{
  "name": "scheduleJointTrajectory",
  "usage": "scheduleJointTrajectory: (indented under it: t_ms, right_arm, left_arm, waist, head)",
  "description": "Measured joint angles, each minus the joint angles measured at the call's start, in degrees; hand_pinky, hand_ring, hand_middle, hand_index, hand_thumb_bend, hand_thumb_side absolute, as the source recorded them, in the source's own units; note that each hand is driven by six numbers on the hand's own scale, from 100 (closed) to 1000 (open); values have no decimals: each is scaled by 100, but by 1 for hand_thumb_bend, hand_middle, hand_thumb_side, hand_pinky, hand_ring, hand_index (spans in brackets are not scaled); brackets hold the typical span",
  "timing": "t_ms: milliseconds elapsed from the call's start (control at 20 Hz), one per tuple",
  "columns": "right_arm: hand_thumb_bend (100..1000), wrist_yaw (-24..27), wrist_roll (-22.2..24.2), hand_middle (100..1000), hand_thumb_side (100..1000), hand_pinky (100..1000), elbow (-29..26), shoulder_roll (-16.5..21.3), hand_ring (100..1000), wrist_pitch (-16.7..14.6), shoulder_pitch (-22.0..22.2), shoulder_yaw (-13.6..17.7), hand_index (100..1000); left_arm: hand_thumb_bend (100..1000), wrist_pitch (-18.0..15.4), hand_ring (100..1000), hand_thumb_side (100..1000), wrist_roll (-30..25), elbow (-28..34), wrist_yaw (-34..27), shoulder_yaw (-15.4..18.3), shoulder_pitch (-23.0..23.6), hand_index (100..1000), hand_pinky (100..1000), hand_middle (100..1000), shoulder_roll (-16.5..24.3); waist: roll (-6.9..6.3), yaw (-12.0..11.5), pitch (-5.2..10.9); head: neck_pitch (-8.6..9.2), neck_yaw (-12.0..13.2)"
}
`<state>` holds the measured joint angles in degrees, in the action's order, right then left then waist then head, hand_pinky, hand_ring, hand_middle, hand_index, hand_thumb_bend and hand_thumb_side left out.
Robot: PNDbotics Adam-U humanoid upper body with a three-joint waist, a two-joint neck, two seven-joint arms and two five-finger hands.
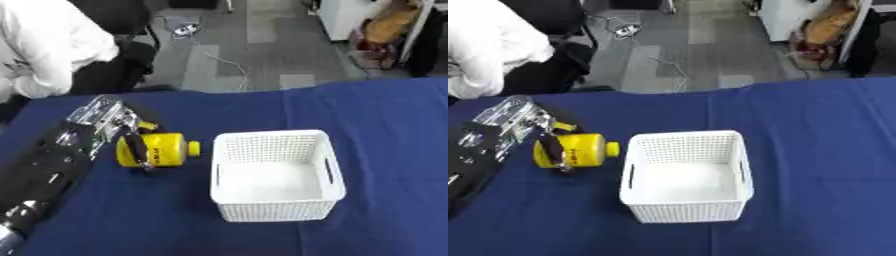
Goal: Pick up objects on the table and place them in the box.
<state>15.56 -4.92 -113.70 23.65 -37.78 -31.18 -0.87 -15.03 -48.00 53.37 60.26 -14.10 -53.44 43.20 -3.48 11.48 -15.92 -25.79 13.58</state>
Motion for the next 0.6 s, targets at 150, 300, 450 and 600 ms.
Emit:
scheduleJointTrajectory:
  t_ms: [150, 300, 450, 600]
  right_arm:
    - [257, 1, 0, 468, 901, 313, 0, -1, 395, 0, 0, 0, 566]
    - [257, 1, 0, 468, 901, 313, 0, -1, 395, 0, -1, 0, 566]
    - [257, 1, 0, 468, 901, 313, 0, -1, 395, 0, -1, 0, 566]
    - [257, 1, 0, 468, 901, 313, 0, -1, 395, 0, -1, 0, 566]
  left_arm:
    - [524, 1, 685, 566, -1, 1, 0, 2, 13, 923, 704, 804, 0]
    - [466, 1, 665, 583, -1, 3, -4, 4, 18, 917, 691, 789, 0]
    - [452, 1, 642, 579, -1, 3, -22, 4, 30, 911, 666, 771, -1]
    - [449, 3, 613, 576, -3, 2, -29, 8, 43, 896, 631, 744, -1]
  waist:
    - [-1, 3, 0]
    - [-3, 6, 0]
    - [-3, 8, 0]
    - [-4, 11, 0]
  head:
    - [15, 0]
    - [15, 0]
    - [16, 0]
    - [25, 0]
